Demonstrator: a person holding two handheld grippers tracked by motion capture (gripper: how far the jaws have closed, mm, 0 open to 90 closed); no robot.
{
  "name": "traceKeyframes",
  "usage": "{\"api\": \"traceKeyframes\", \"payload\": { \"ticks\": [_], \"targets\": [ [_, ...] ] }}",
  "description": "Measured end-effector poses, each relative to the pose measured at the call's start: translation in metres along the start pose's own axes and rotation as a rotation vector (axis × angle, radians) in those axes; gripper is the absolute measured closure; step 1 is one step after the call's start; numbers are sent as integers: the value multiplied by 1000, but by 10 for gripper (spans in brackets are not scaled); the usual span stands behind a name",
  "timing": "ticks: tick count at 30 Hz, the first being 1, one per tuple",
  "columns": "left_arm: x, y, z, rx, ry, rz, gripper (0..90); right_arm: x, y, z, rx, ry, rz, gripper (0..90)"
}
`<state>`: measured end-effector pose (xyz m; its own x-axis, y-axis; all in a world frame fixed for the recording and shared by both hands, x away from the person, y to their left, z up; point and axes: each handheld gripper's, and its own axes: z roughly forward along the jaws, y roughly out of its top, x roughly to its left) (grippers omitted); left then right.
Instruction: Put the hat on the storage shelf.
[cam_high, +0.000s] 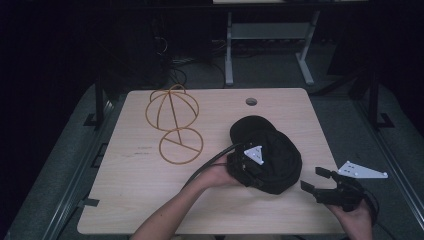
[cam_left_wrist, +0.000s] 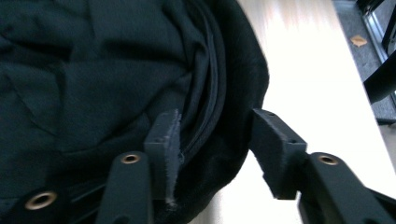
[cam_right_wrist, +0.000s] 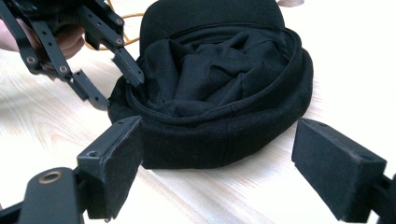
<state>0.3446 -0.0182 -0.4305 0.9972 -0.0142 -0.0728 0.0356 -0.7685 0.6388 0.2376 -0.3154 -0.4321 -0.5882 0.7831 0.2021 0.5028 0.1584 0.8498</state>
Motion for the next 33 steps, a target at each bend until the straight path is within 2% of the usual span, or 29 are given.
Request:
{"api": "traceKeyframes", "payload": {
  "ticks": [3, 13, 17, 19, 26, 27, 31, 33],
  "targets": [
    [1, -1, 5, 17, 8, -4, 510, 1, 0, 0, 5, -2, 0, 161],
    [3, 0, 25, 108, 38, 25, 527, 2, -1, -1, 3, -4, -4, 161],
    [4, 0, 25, 110, 36, 21, 562, 1, -1, -1, 3, -3, -4, 161],
    [5, 1, 25, 113, 33, 21, 612, 2, -1, -1, 4, -4, -4, 161],
    [-1, 7, 25, 125, 39, 70, 750, 3, -2, -1, 1, -9, -2, 161],
    [-5, 11, 24, 124, 44, 97, 765, 3, -2, -1, 1, -8, -5, 161],
    [-9, 16, 20, 118, 44, 111, 787, 4, -2, -2, 1, -10, -4, 161],
    [-10, 18, 15, 102, 44, 104, 791, 4, -1, -2, -3, -11, -6, 161]
  ]
}}
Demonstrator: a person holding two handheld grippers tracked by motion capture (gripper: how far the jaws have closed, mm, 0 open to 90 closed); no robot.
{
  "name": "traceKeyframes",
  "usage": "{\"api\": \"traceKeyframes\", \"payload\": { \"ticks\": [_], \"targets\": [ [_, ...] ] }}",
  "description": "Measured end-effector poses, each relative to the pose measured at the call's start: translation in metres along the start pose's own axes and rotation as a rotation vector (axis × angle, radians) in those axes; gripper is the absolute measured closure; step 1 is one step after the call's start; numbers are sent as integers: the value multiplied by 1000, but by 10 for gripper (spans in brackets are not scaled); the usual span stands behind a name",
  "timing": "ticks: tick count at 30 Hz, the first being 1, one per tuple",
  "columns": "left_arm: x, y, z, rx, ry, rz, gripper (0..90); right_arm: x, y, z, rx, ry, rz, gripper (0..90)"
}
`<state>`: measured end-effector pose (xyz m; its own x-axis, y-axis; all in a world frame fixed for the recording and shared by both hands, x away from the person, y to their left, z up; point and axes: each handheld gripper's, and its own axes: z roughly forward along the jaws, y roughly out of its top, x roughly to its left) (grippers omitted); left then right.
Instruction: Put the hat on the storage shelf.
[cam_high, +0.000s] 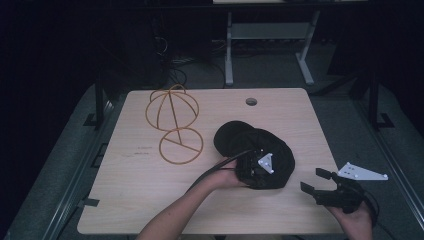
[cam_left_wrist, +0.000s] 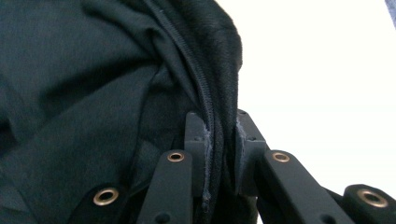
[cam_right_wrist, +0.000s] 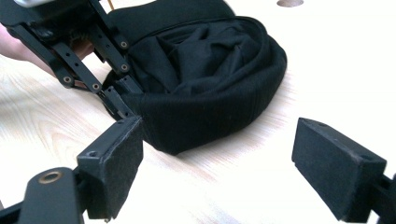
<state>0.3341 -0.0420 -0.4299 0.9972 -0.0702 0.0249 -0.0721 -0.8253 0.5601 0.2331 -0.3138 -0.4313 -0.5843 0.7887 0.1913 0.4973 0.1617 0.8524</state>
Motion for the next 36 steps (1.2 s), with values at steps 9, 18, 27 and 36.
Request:
{"api": "traceKeyframes", "payload": {
  "ticks": [9, 18, 27, 36],
  "targets": [
    [3, 3, -43, -209, -36, -88, 794, 5, 5, -4, -48, 7, 6, 155],
    [3, -7, -92, -427, -109, -195, 790, 21, 23, -8, -129, 44, -4, 142],
    [0, -11, -120, -555, -146, -228, 787, 44, 48, -8, -209, 100, -61, 143],
    [-4, -10, -135, -602, -160, -215, 786, 58, 63, 11, -246, 108, -95, 153]
  ]
}}
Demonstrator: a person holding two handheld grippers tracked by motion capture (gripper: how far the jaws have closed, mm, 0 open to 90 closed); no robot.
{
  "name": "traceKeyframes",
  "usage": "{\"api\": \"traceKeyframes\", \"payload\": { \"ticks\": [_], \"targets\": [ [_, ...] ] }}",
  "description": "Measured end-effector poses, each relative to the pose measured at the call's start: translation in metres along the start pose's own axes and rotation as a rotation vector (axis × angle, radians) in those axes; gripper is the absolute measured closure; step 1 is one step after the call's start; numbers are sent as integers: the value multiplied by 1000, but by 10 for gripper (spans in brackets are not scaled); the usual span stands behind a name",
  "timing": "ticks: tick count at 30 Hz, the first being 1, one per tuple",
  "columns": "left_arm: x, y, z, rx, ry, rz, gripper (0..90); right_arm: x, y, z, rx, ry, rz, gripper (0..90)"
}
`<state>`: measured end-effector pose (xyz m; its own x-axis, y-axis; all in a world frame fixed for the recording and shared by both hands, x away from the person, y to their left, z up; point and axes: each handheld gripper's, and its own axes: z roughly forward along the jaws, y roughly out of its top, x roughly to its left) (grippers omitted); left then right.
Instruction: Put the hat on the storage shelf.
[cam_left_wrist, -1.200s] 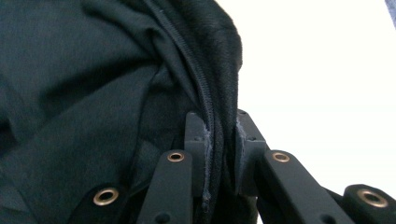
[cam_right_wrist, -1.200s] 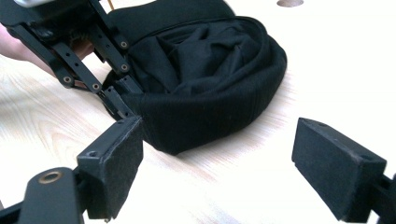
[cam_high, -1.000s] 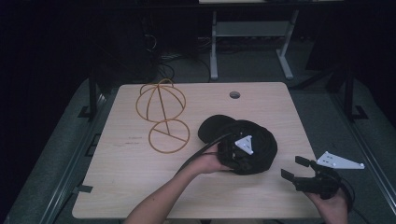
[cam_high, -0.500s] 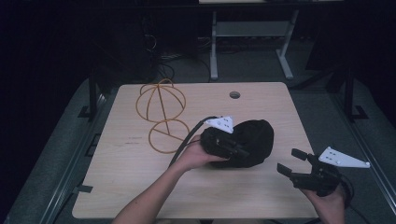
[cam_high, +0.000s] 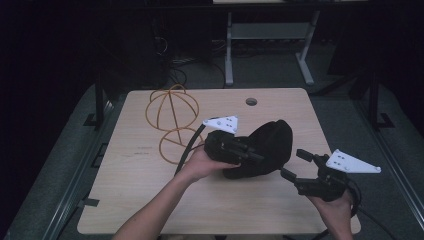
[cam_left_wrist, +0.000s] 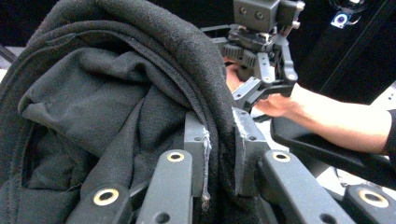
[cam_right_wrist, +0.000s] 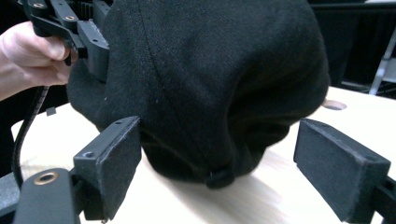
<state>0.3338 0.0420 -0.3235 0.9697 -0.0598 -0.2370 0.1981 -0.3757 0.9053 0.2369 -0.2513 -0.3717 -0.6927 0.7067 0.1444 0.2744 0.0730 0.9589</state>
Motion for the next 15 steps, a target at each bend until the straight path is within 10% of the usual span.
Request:
{"api": "traceKeyframes", "payload": {
  "ticks": [10, 12, 15],
  "targets": [
    [-7, 9, -2, -31, -52, 19, 784, 2, 13, 21, 6, -18, -22, 414],
    [-5, 9, -7, -64, -41, 2, 784, 4, 19, 24, -17, 1, -22, 640],
    [-3, 8, -11, -82, -36, -5, 785, 7, 22, 25, -20, -8, -33, 751]
  ]
}}
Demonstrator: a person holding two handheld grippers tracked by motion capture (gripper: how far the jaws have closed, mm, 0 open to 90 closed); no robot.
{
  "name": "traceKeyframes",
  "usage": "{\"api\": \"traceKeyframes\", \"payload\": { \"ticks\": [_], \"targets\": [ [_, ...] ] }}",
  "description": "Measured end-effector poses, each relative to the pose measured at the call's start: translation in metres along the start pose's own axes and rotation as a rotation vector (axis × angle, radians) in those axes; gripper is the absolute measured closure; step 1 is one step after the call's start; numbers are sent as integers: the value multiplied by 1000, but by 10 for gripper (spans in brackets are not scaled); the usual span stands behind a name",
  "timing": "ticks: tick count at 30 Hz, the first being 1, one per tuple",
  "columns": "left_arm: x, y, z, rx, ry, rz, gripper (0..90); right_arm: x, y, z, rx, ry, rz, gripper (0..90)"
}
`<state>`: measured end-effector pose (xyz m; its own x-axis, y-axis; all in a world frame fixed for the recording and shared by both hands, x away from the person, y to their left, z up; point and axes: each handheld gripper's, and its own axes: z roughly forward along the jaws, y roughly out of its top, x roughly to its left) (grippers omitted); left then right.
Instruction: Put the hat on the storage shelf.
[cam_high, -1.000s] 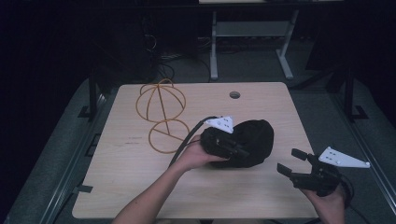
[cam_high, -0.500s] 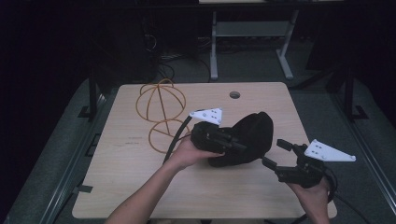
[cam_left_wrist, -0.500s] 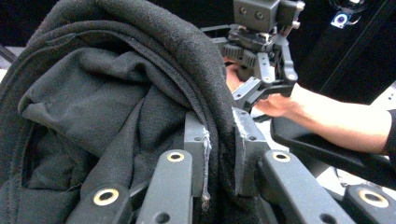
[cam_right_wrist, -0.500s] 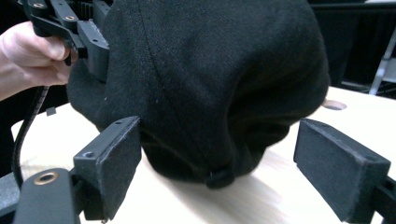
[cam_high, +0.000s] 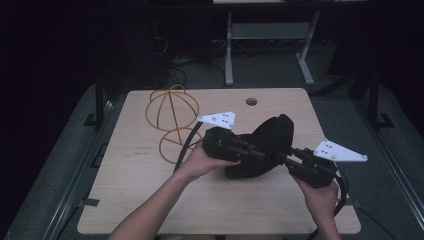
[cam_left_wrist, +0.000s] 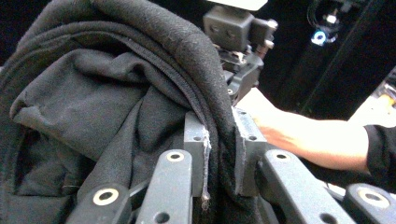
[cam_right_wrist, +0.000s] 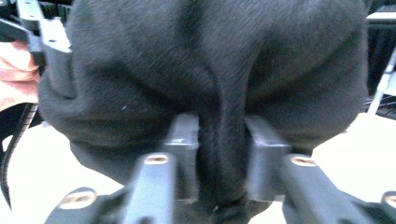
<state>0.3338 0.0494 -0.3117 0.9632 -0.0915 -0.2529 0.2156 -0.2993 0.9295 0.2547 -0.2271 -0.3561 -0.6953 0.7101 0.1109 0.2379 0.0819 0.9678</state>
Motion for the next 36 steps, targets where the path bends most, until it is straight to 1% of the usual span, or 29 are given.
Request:
{"api": "traceKeyframes", "payload": {
  "ticks": [2, 3, 4, 7, 10, 13, 14, 15, 16, 17, 18, 21, 25, 26, 27, 28, 29, 30, 32, 33, 34, 35, 36],
  "targets": [
    [2, 0, -5, -7, 0, -4, 785, 1, 3, 0, -4, 5, -1, 827],
    [2, 0, -7, -14, -3, -7, 784, 1, 4, 0, -10, 13, 5, 839],
    [3, 0, -10, -12, -1, 1, 783, 1, 7, 0, -11, 24, 2, 849],
    [3, 0, -11, -18, 9, -3, 779, 2, 10, 0, -4, 19, -12, 854],
    [4, -1, -15, -13, 36, 4, 757, 3, 14, 0, -7, 13, -16, 857],
    [4, -1, -20, 17, 67, 16, 713, 4, 19, -1, -8, 15, -32, 858],
    [5, -2, -23, 14, 75, 7, 689, 5, 23, -1, -10, 17, -51, 860],
    [5, -2, -23, 14, 75, 7, 678, 5, 23, -1, -10, 17, -51, 860],
    [5, -3, -25, 14, 82, 8, 662, 5, 29, -1, -11, 21, -65, 861],
    [3, -2, -28, 12, 104, 13, 649, 6, 32, -1, -12, 28, -67, 861],
    [3, -2, -28, 12, 104, 13, 635, 6, 32, -1, -12, 28, -67, 861],
    [0, -1, -34, 8, 129, 23, 610, 7, 40, 1, -10, 37, -71, 862],
    [-4, -1, -41, 11, 186, 40, 538, 8, 50, 3, 5, 29, -92, 861],
    [-6, -3, -44, 14, 214, 44, 483, 8, 55, 4, 14, 25, -100, 861],
    [-6, -3, -44, 14, 214, 44, 481, 8, 57, 4, 17, 22, -105, 861],
    [-7, -5, -46, 22, 219, 52, 481, 8, 57, 4, 17, 22, -105, 861],
    [-8, -6, -48, 21, 231, 51, 458, 6, 62, 6, 23, 18, -107, 861],
    [-9, -8, -49, 21, 242, 52, 458, 6, 62, 6, 23, 18, -107, 861],
    [-11, -12, -54, 35, 261, 59, 438, 5, 69, 8, 31, 22, -108, 861],
    [-12, -14, -56, 37, 272, 56, 438, 5, 69, 8, 31, 22, -108, 861],
    [-13, -17, -58, 46, 286, 59, 429, 4, 74, 10, 34, 19, -112, 861],
    [-14, -19, -61, 55, 301, 60, 429, 4, 74, 10, 34, 19, -112, 861],
    [-15, -26, -66, 71, 325, 64, 425, 3, 79, 11, 35, 23, -114, 861]
  ]
}}
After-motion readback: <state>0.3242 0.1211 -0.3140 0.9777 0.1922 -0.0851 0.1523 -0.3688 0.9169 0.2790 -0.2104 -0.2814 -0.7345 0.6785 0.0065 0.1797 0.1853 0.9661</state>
